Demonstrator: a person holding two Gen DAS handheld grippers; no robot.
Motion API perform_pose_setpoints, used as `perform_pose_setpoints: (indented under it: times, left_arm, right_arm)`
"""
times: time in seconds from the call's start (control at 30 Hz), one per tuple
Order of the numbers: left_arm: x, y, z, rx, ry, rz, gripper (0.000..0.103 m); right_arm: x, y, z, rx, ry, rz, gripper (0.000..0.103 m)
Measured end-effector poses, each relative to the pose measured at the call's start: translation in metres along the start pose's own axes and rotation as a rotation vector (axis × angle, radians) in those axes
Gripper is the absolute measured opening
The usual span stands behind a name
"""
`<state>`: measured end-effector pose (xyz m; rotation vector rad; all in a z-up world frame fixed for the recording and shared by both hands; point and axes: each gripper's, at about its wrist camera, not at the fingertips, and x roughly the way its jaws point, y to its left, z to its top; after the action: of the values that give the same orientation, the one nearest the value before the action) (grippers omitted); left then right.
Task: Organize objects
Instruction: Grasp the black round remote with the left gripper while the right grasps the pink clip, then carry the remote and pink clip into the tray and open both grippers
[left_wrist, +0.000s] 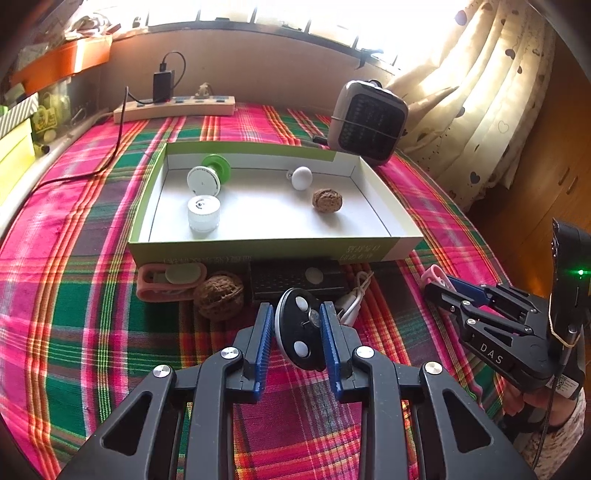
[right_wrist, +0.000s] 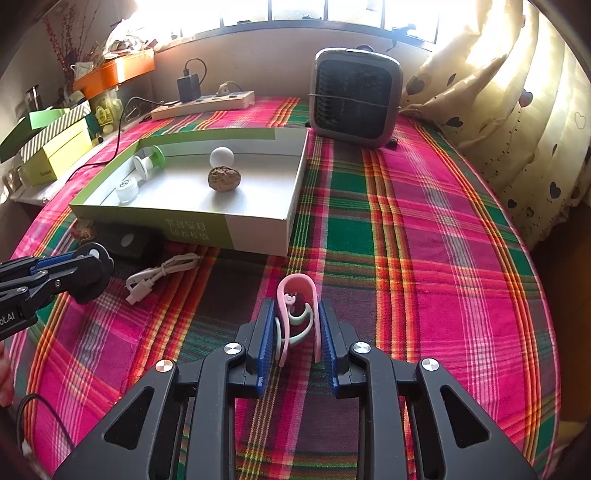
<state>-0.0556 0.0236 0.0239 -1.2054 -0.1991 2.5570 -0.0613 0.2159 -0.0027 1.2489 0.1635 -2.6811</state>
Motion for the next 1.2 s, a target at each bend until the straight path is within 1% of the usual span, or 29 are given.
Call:
perform_pose_setpoints:
  times: [0.2, 0.27, 0.57, 0.9, 1.2]
  left_arm:
    - [-0.007, -0.004, 0.007, 0.013, -0.021, -0.007, 0.024]
    - [-0.009, -0.005, 0.010, 0.012, -0.027, -0.007, 0.024]
    - [-0.012, -0.004, 0.033, 0.016, -0.044, -0.018, 0.024]
    - [-0.003, -0.002, 0.056, 0.036, -0.052, -0.014, 0.024]
    - [0.015, 0.004, 0.082, 0.045, -0.043, -0.008, 0.024]
  right_arm:
    - [-0.008, -0.002, 0.005, 0.006, -0.016, 0.016, 0.024]
    - [-0.012, -0.004, 0.009, 0.014, -0.022, 0.035, 0.024]
    - [-0.023, 0.000, 0.032, -0.006, -0.074, 0.045, 0.024]
    - [-0.017, 0.001, 0.060, -0.019, -0.092, 0.064, 0.024]
    - [0.004, 0.008, 0.097, -0.048, -0.094, 0.090, 0.024]
